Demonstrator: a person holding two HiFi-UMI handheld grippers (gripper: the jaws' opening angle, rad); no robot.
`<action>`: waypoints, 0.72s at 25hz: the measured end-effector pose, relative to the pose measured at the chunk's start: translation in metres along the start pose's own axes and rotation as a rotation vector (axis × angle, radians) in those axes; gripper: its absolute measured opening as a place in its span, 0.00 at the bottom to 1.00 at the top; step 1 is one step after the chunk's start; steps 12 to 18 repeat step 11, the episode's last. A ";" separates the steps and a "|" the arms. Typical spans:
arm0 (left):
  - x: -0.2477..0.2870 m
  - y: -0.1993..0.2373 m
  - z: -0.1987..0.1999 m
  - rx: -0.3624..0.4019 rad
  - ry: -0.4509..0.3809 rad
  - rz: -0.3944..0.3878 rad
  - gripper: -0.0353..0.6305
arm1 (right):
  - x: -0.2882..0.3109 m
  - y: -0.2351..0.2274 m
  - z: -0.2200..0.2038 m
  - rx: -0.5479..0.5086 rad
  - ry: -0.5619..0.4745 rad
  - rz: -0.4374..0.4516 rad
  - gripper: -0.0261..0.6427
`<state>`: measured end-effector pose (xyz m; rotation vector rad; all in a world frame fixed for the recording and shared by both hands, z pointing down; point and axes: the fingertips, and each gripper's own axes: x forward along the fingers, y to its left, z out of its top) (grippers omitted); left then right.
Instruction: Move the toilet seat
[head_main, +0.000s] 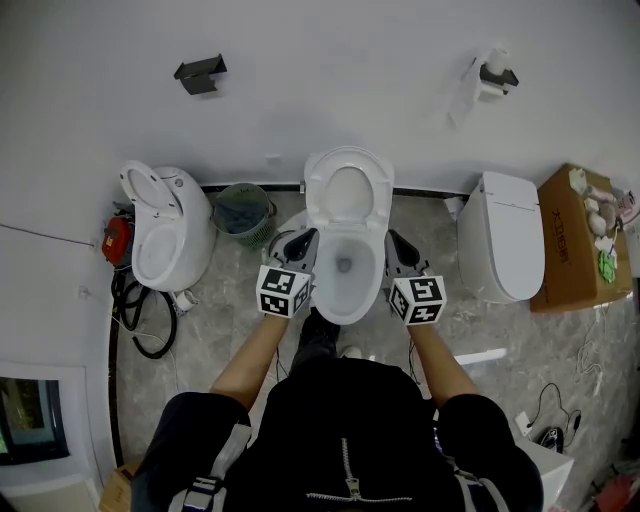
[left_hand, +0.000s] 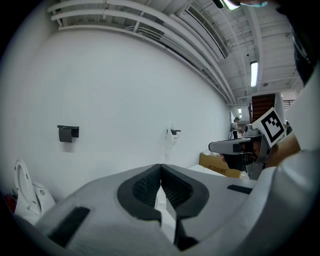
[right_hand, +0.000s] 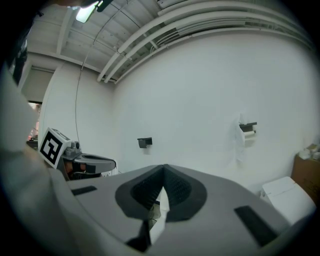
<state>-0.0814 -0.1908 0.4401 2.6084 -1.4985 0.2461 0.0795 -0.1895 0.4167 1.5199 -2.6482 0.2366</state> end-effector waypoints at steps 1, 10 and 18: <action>0.000 0.001 0.000 0.000 0.001 0.002 0.06 | 0.000 0.000 0.000 0.000 0.000 0.001 0.04; -0.007 0.000 0.000 0.000 -0.003 0.010 0.06 | -0.006 0.002 0.000 -0.005 -0.001 0.007 0.04; -0.008 0.000 -0.001 0.000 -0.003 0.010 0.06 | -0.007 0.003 -0.001 -0.005 -0.001 0.007 0.04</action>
